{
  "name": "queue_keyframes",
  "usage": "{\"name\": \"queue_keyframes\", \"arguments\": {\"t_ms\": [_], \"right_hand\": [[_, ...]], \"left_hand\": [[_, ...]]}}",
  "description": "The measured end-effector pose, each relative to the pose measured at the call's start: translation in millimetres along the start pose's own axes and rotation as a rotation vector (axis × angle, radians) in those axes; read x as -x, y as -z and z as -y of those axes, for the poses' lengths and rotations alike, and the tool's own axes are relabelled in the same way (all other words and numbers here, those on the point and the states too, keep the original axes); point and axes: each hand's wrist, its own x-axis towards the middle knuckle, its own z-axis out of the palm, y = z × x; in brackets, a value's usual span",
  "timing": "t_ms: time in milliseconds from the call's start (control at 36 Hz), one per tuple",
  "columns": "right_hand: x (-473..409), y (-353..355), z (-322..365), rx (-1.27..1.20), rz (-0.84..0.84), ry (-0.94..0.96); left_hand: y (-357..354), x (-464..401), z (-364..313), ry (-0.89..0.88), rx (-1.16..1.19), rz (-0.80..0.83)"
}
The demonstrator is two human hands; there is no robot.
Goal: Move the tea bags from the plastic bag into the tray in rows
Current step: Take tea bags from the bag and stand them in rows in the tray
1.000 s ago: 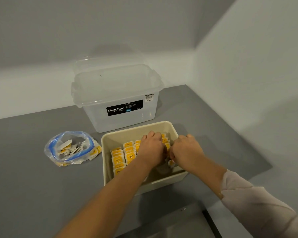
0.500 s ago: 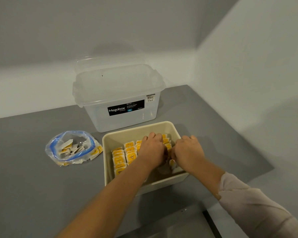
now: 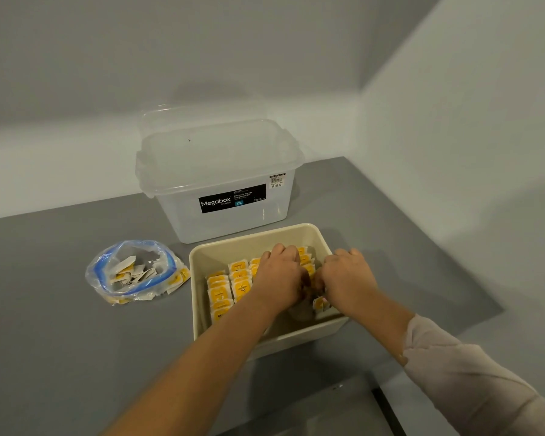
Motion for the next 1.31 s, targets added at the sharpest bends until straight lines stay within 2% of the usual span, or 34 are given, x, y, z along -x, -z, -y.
{"name": "queue_keyframes", "arguments": {"t_ms": [333,583,1111,1306], "right_hand": [[0,2,-2,0.002,0.028,0.044],[-3,0,-2,-0.025,-0.03,0.027],[0,2,-1,0.005,0.01,0.042],[3,11,-3,-0.189,-0.037,0.048]], "left_hand": [[9,4,5,0.02,0.106,-0.04],[9,6,7,0.038,0.103,-0.021],[4,8,6,0.026,0.094,-0.048],[8,12,11,0.048,0.184,-0.096]]}}
